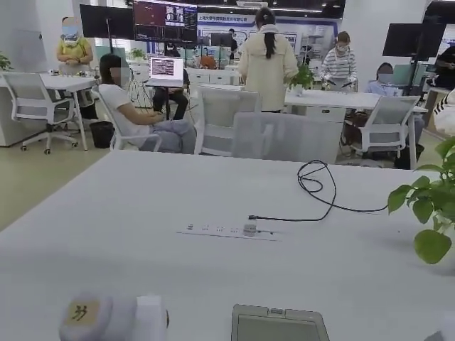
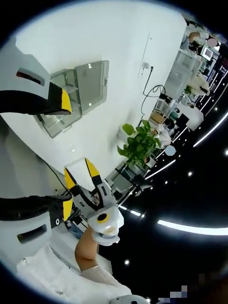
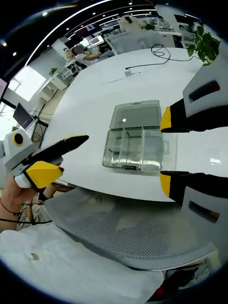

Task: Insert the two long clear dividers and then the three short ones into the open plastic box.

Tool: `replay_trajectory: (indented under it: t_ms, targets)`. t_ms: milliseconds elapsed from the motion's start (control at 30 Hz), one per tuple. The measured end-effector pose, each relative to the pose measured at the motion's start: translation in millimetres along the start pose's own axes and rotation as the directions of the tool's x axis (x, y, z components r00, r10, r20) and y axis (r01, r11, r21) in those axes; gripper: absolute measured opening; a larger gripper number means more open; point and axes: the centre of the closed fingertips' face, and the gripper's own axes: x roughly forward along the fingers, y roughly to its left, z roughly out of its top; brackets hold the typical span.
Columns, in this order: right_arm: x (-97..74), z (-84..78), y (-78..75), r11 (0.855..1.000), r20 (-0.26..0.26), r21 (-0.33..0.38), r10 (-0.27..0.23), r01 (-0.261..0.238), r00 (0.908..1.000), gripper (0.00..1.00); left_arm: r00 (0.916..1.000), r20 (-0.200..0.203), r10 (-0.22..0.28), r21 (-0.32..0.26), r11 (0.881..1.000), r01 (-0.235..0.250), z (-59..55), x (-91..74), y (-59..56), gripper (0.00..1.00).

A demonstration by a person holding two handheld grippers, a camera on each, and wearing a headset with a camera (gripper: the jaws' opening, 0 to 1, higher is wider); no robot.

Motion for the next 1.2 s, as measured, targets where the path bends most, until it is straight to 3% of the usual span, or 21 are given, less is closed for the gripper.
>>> replay_trajectory:
  t_ms: [67,233,367,633,933,1200]
  targets:
    - [-3.0,9.2,1.2,1.0,0.012,-0.002,-0.005,0.005,0.9999,0.33,0.9996,-0.014,-0.025,-0.031,0.999,0.025,-4.0,8.2,-6.9,0.61]
    - [-7.0,23.5,3.3,0.999,0.011,-0.032,-0.025,0.025,0.9996,0.33,0.998,-0.051,-0.037,-0.11,0.993,0.031,-15.2,20.4,-12.6,0.44]
    - [-9.9,33.2,6.7,0.998,0.015,-0.049,-0.031,0.031,0.9994,0.33,0.9977,-0.049,-0.047,-0.184,0.982,0.037,-17.6,26.4,-14.2,0.34]
    - [-13.9,46.2,11.3,0.997,0.021,-0.064,-0.037,0.038,0.9991,0.33,0.994,-0.077,-0.078,-0.219,0.974,0.059,-27.9,32.3,-24.0,0.17]
    - [-13.7,45.8,13.7,0.996,0.007,-0.078,-0.036,0.037,0.9993,0.33,0.9913,-0.091,-0.095,-0.213,0.974,0.074,-32.1,34.0,-31.3,0.03]
    - [-13.5,45.5,16.4,0.997,0.002,-0.077,-0.03,0.03,0.9996,0.33,0.9902,-0.094,-0.103,-0.219,0.972,0.081,-34.3,33.8,-34.2,0.0]
